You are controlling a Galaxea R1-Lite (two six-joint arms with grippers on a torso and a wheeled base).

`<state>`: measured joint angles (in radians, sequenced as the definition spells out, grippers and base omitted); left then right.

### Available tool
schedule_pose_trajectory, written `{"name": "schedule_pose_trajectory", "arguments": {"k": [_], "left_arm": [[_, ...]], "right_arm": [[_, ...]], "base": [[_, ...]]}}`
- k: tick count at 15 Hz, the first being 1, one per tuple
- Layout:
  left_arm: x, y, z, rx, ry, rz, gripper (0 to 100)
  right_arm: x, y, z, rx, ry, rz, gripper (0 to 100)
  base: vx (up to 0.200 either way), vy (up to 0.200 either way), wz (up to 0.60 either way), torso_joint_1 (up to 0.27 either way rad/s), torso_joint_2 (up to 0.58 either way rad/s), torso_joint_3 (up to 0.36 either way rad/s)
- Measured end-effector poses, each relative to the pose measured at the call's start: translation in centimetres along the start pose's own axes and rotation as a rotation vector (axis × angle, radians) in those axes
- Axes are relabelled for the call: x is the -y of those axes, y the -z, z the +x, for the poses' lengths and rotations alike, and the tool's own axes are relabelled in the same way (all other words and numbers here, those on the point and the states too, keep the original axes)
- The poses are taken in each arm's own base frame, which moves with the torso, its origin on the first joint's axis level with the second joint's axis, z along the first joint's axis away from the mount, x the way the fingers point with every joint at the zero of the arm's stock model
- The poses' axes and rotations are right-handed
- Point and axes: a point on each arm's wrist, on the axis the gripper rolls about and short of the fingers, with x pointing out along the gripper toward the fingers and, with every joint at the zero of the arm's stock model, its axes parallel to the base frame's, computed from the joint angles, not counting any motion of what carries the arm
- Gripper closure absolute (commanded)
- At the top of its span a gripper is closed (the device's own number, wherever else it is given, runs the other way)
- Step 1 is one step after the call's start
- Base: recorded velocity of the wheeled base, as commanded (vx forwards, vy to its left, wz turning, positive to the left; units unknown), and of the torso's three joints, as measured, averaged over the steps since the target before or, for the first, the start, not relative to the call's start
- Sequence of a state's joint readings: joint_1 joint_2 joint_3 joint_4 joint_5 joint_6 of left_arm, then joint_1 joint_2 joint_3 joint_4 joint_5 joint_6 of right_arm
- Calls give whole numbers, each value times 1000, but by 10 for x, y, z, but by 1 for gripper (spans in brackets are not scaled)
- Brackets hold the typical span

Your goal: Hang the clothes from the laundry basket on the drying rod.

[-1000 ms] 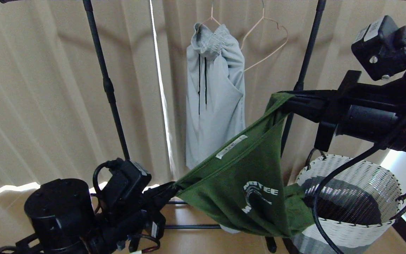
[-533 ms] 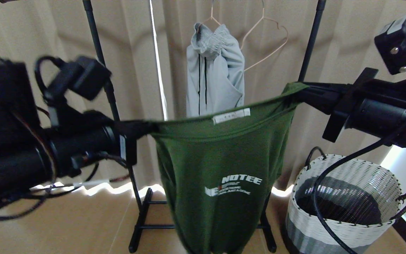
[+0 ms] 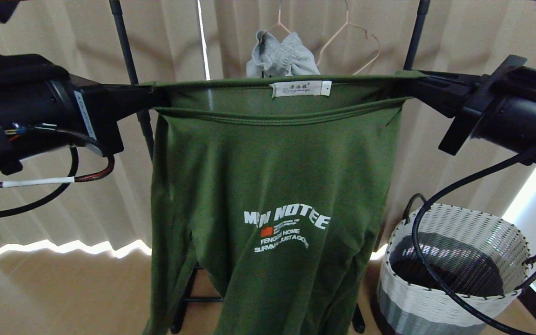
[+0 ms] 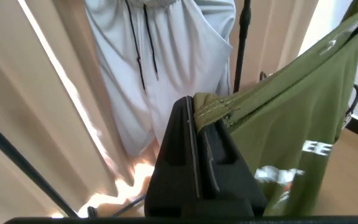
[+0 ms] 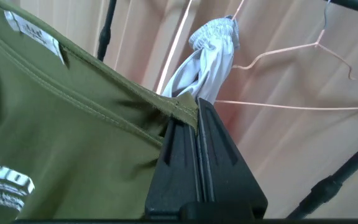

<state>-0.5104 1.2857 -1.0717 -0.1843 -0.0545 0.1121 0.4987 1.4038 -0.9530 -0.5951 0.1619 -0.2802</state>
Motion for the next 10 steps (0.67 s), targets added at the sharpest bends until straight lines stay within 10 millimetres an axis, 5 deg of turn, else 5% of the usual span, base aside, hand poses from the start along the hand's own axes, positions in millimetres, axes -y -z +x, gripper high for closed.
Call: {"name": "schedule_pose_trajectory", "arguments": {"k": [6, 10], "left_arm": [[5, -11, -5, 45, 26, 23, 100], [4, -21, 18, 56, 27, 19, 100]], "right_arm": [[5, -5, -13, -10, 28, -6, 100], [0, -17, -39, -5, -47, 21, 100]], "base": [[0, 0, 0, 0, 0, 0], [0, 0, 0, 0, 0, 0]]}}
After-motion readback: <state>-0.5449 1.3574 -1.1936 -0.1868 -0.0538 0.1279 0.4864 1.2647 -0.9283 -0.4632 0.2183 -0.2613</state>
